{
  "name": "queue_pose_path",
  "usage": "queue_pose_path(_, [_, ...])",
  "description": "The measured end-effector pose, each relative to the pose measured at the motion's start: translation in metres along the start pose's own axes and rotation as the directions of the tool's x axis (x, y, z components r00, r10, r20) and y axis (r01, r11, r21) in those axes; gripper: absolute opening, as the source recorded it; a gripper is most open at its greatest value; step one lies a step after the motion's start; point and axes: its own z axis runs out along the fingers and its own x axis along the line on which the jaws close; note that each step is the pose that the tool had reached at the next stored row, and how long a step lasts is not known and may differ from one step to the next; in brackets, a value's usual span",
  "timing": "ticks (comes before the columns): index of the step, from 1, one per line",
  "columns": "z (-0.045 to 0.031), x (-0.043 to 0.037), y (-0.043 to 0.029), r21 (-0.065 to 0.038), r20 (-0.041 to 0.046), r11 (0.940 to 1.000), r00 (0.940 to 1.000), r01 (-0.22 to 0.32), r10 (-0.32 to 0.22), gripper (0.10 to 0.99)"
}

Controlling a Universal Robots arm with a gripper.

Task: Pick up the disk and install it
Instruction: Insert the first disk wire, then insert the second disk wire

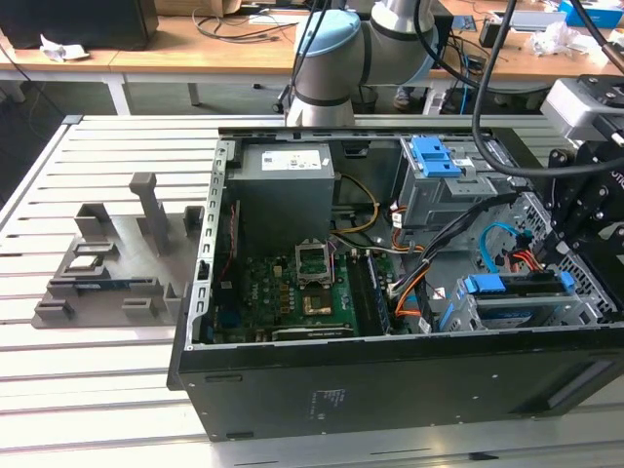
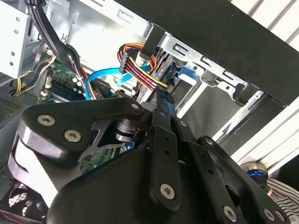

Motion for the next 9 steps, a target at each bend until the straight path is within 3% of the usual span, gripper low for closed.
queue_pose_path(7, [-0.0001,-0.0032,0.0001,0.000,0.0033,1.0000,1.0000,0.000,0.000,0.106])
queue_pose_path(8, [-0.0001,-0.0053,0.0002,0.000,0.0033,1.0000,1.0000,0.000,0.000,0.106])
queue_pose_path(9, [0.0001,-0.0129,0.0004,0.000,0.0034,1.0000,1.0000,0.000,0.000,0.106])
